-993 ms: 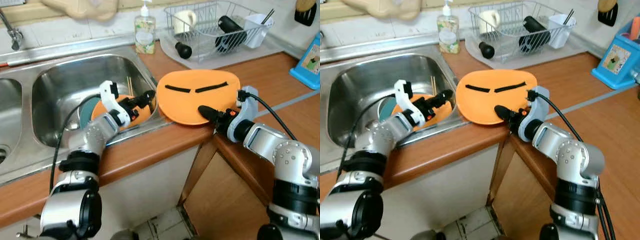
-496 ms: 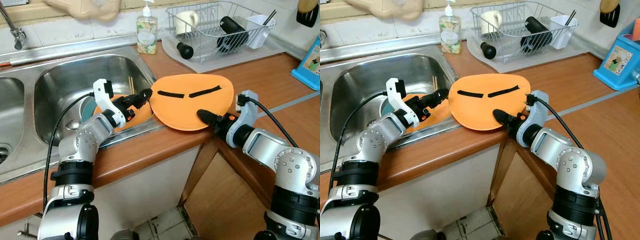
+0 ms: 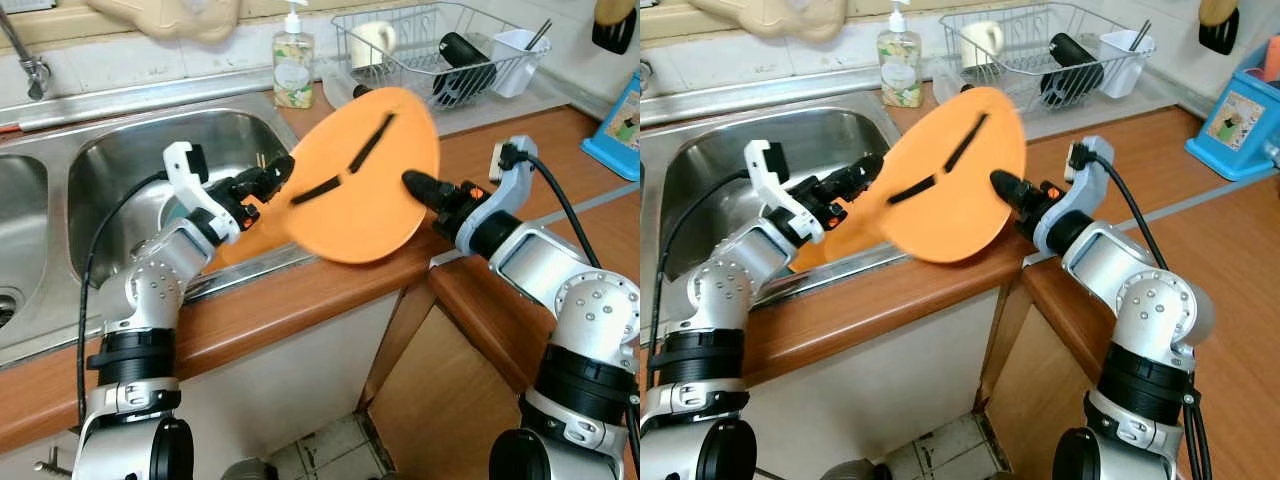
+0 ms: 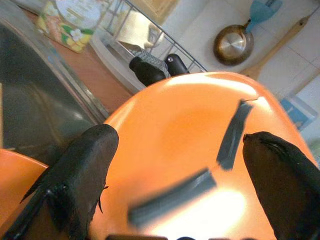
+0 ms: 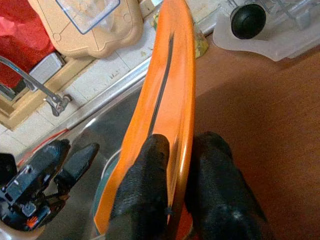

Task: Kitchen organization

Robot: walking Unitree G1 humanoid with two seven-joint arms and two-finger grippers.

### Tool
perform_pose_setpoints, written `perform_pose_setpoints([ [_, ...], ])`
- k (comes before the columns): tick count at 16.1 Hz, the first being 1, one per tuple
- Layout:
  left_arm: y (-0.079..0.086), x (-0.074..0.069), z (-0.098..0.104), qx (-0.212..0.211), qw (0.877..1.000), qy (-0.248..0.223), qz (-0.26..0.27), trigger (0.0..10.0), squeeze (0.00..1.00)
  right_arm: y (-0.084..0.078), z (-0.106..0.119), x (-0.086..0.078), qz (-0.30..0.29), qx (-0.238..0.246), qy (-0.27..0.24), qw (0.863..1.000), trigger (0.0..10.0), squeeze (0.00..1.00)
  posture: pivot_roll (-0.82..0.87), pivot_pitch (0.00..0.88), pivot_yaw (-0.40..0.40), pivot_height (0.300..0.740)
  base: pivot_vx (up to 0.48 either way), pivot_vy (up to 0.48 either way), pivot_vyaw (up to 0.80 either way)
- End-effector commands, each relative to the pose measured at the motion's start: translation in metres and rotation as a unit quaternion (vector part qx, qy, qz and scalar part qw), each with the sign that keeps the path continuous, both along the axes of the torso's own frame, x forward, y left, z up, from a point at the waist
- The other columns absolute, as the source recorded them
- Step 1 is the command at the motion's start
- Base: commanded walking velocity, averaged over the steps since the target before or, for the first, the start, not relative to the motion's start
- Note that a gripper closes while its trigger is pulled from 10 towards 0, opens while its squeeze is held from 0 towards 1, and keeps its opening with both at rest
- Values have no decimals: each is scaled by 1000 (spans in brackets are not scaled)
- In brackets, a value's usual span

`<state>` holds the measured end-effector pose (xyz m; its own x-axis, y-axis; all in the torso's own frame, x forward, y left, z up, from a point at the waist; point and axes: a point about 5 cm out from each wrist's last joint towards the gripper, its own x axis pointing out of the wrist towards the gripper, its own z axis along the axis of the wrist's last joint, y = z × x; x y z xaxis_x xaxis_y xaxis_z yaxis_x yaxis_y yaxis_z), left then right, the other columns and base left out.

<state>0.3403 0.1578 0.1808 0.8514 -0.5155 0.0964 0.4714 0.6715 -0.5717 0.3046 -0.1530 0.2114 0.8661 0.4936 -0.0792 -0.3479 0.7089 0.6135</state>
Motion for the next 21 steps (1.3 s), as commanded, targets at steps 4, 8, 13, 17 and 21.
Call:
perform_pose_setpoints([
  [4, 7, -5, 3, 14, 1000, -9, 22, 10000, 0, 7, 10, 7, 16, 28, -17, 999, 0, 0, -143, 0, 20, 740, 0, 0, 0],
  [8, 16, -10, 6, 55, 997, -21, 48, 10000, 0, 20, 10, 15, 31, 35, -11, 999, 0, 0, -115, 0, 10, 740, 0, 0, 0],
  [13, 31, -19, 22, 105, 990, -61, 68, 10000, 0, 34, 6, 43, 1, 44, 5, 999, 0, 0, -89, 0, 3, 740, 0, 0, 0],
  [17, 48, -42, 30, 264, 960, -93, 35, 10000, 0, 64, 13, 75, 0, 68, 13, 998, 0, 0, -44, 0, 8, 740, 0, 0, 0],
  [21, 50, -61, 26, 332, 939, -84, -11, 10000, 0, 105, 3, 94, -14, 47, 41, 998, 0, 0, -8, 0, -6, 740, 0, 0, 0],
])
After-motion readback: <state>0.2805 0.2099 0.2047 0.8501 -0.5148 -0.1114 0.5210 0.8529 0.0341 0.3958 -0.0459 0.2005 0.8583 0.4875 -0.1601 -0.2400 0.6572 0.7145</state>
